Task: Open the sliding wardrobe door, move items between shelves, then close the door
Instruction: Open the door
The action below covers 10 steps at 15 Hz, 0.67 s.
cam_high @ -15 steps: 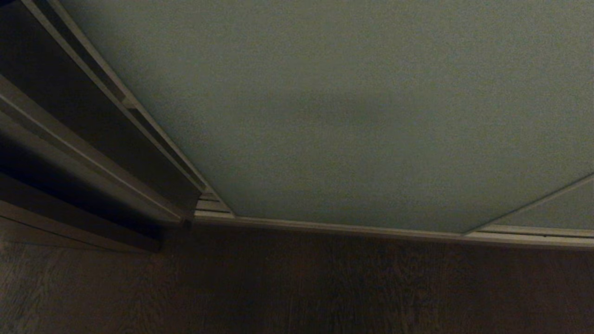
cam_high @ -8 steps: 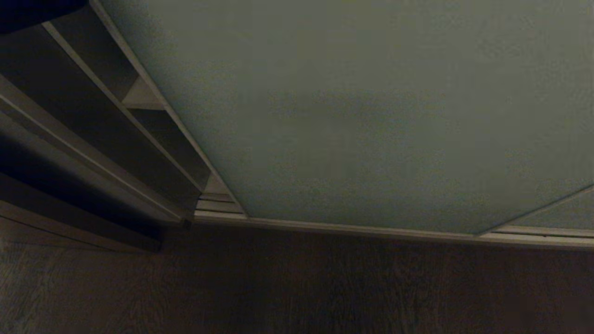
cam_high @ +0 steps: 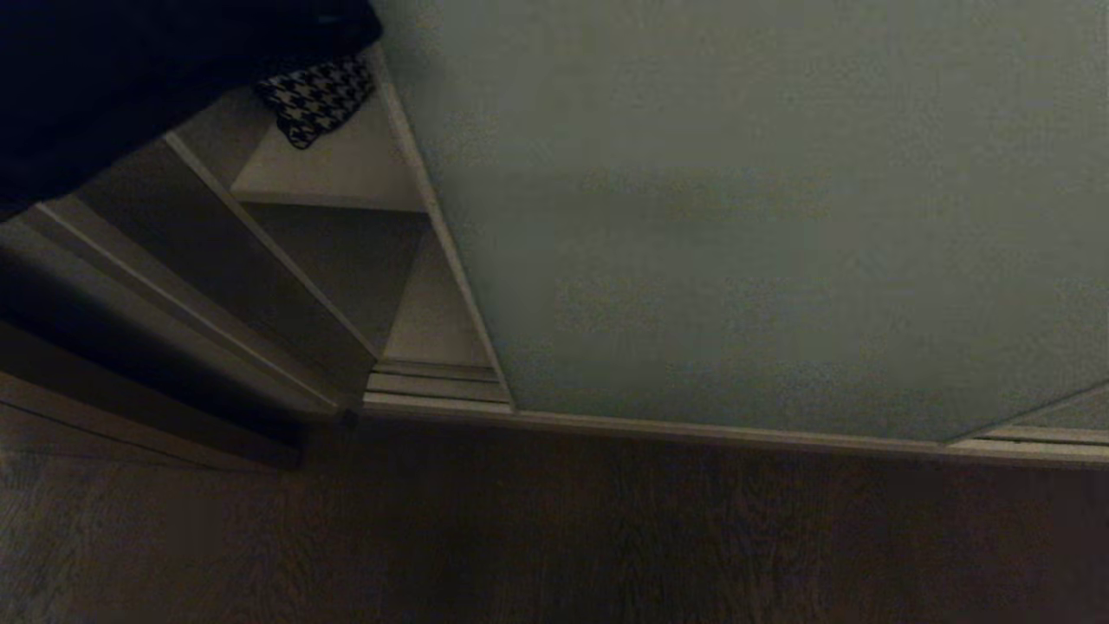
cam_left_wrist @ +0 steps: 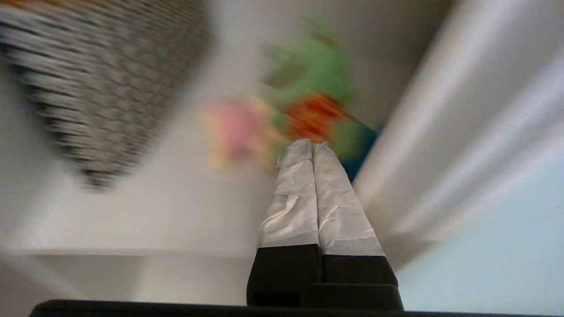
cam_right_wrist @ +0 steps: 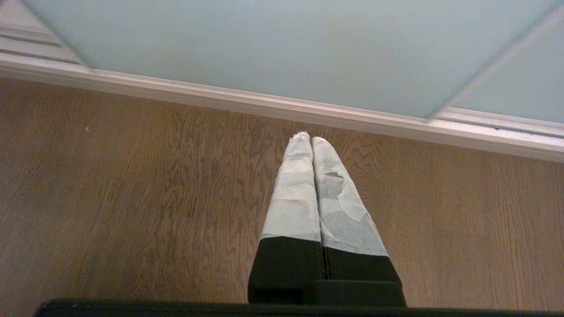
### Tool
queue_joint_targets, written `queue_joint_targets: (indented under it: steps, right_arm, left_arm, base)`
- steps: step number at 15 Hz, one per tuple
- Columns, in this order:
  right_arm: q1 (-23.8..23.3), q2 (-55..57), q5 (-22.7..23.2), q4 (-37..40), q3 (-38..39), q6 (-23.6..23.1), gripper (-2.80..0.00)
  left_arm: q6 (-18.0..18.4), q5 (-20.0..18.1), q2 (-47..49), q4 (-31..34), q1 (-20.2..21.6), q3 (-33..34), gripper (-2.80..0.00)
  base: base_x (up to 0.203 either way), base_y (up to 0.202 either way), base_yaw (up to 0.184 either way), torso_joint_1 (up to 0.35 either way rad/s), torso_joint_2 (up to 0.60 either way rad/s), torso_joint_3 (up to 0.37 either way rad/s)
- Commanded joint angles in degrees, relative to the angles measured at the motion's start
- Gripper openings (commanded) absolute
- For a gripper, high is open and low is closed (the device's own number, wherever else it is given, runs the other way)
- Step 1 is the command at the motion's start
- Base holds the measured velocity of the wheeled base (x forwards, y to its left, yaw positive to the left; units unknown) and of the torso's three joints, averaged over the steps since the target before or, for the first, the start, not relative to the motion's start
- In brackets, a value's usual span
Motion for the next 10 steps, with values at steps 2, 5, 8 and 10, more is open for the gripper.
queue_joint_targets:
  steps: [2,5,8,10]
  right_arm:
    - [0.0,0.05,0.0,0.0,0.03,-0.01,-2.8]
    - [0.0,0.05,0.0,0.0,0.02,-0.01,-2.8]
    - [0.0,0.05,0.0,0.0,0.03,-0.02,-2.8]
    - [0.0,0.05,0.0,0.0,0.03,-0.01,-2.8]
  left_arm:
    - [0.21,0.63,6.97,-0.33,-5.55,-4.71,-2.8]
    - [0.37,3.06,9.62,-0.38,-7.87,-9.3,-2.8]
    - [0.24,10.18,5.83,0.01,-7.32,-7.91,-2.8]
    - [0.3,13.26,2.19,1.03,-5.78,-3.25,-2.8]
  base:
    - [0.0,0.0,0.0,0.0,0.0,0.0]
    - [0.0,0.0,0.0,0.0,0.0,0.0]
    - [0.0,0.0,0.0,0.0,0.0,0.0]
    - [0.0,0.0,0.0,0.0,0.0,0.0]
